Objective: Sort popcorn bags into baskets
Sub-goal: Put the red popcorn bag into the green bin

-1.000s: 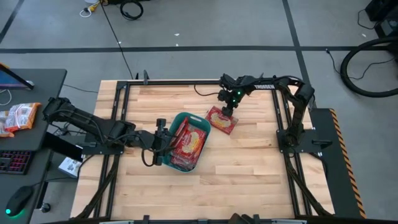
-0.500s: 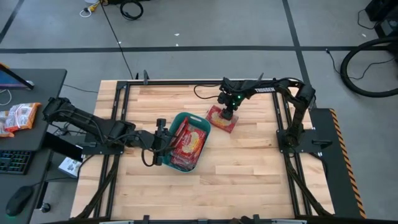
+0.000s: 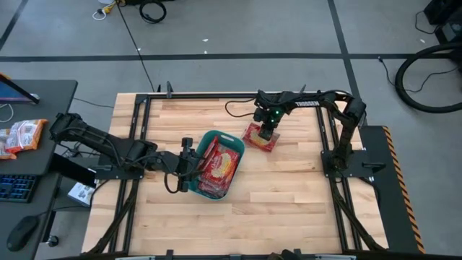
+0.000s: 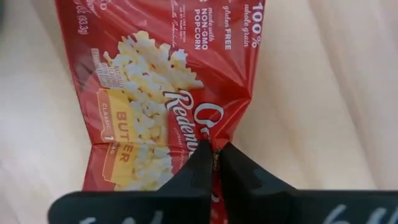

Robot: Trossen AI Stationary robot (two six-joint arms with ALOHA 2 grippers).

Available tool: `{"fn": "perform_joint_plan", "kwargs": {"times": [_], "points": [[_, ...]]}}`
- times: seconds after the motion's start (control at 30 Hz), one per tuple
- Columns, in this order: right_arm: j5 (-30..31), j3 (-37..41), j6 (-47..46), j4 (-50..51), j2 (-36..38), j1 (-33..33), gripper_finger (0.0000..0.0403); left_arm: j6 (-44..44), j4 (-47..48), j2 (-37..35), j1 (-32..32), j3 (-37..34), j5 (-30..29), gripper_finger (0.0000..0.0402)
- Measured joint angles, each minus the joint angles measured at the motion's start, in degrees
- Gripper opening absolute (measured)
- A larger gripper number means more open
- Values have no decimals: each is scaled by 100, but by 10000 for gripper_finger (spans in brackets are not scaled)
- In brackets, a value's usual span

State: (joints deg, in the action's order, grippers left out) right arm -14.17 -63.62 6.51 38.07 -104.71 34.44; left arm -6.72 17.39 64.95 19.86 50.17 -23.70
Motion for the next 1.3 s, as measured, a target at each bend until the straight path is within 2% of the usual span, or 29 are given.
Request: {"fn": "perform_joint_plan", "kwargs": {"times": [0.3, 0.43, 0.57, 0.73, 0.9, 1.03, 1.17, 1.3], "points": [[798, -264, -61, 908, 982, -39, 18, -4, 9, 0, 0, 0, 0, 208], [999, -286, -324, 815, 1641, -212, 18, -6, 9, 0, -2, 0, -1, 208], [943, -284, -637, 489, 2352, -510, 18, -5, 7, 0, -2, 0, -80, 208], [878, -288, -988, -8, 2847, -1171, 19, -125, 11, -94, -5, 0, -277, 208], [890, -345, -1091, -466, 2702, -2046, 19, -295, 13, -208, -8, 0, -591, 208], [1281, -845, -903, -512, 2228, -2603, 19, -295, 257, -289, -9, 114, -772, 208], [1482, -1564, -416, -503, 1640, -2977, 20, -263, 579, -486, 25, 271, -713, 208], [1646, -2167, 450, -478, 1065, -3251, 20, -147, 909, -812, 37, 275, -573, 208]]}}
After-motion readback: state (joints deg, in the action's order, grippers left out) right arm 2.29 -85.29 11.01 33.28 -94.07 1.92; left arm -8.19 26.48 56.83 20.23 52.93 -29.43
